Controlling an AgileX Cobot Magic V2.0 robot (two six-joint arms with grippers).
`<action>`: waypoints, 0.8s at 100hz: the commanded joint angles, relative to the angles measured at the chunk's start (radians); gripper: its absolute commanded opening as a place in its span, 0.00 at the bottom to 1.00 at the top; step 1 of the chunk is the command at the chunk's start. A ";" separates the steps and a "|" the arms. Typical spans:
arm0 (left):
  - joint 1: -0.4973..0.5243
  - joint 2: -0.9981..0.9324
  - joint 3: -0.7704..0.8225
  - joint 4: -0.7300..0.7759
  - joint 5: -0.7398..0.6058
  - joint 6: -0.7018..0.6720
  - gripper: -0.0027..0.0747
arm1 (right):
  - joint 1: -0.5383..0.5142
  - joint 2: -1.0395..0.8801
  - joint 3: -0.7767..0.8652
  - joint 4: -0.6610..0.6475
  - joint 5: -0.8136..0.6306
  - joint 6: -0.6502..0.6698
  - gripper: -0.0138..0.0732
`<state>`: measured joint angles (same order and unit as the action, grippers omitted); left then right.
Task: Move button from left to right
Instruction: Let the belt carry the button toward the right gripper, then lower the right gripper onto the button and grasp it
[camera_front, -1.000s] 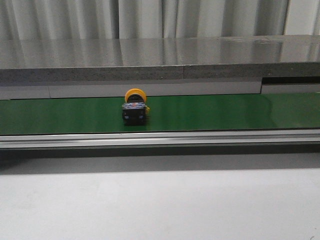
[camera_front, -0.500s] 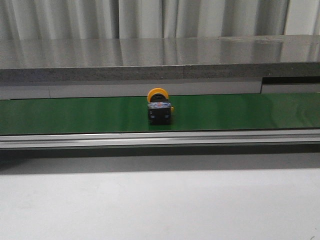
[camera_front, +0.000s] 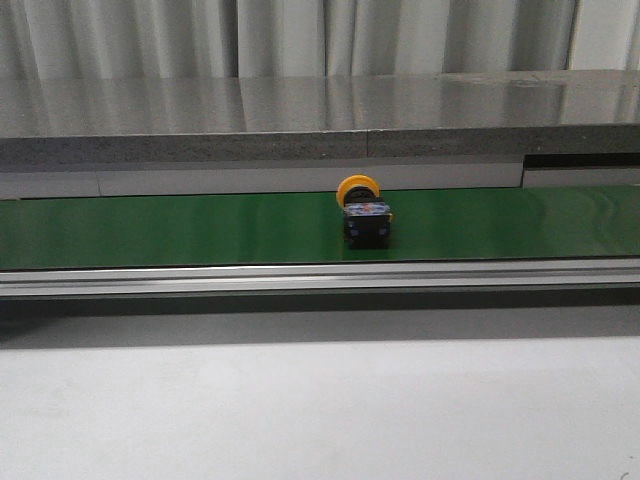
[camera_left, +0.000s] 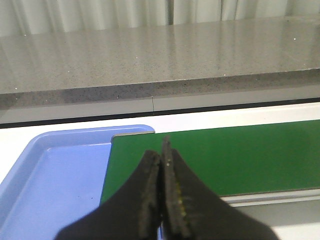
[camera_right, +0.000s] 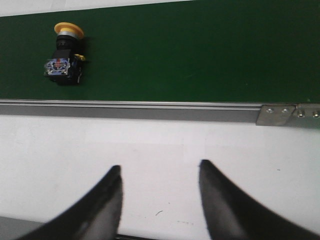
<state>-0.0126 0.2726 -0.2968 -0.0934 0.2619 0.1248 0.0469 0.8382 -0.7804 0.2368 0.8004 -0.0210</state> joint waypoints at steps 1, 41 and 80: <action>-0.007 0.006 -0.030 -0.010 -0.087 -0.001 0.01 | 0.000 0.000 -0.037 0.020 -0.059 0.000 0.85; -0.007 0.006 -0.030 -0.010 -0.087 -0.001 0.01 | 0.006 0.155 -0.129 0.062 -0.071 -0.083 0.89; -0.007 0.006 -0.030 -0.010 -0.087 -0.001 0.01 | 0.077 0.463 -0.322 0.060 -0.135 -0.170 0.89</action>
<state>-0.0126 0.2726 -0.2968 -0.0934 0.2601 0.1248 0.1085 1.2583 -1.0348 0.2807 0.7325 -0.1613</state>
